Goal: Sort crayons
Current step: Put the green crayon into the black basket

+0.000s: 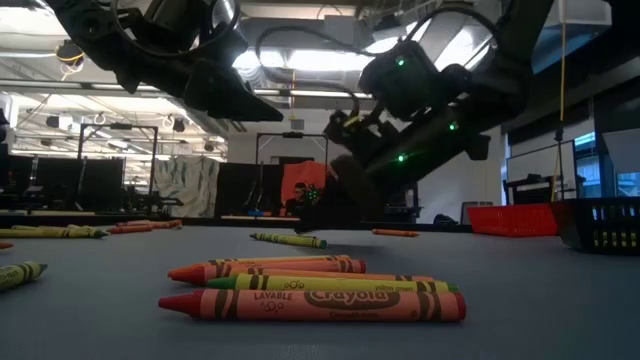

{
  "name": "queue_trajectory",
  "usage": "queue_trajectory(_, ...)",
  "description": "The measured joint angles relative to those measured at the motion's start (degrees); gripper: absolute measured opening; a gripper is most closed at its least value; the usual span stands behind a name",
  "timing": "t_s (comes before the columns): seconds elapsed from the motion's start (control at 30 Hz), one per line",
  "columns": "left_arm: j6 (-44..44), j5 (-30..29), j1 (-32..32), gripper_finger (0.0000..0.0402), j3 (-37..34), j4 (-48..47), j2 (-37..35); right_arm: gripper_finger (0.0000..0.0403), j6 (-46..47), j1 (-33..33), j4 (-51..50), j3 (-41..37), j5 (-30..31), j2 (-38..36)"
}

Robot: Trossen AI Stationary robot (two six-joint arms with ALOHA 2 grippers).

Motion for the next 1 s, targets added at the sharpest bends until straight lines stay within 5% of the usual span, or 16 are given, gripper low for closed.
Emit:
queue_trajectory(0.47,0.0,0.0,0.0,0.0135,0.0,0.0,0.0,0.0213,-0.6,-0.1,-1.2,0.5,0.4,1.8)
queue_trajectory(1.0,0.0,0.0,0.0,0.0135,0.0,0.0,0.0,0.0035,-2.3,0.0,-1.5,0.5,-0.1,1.8)
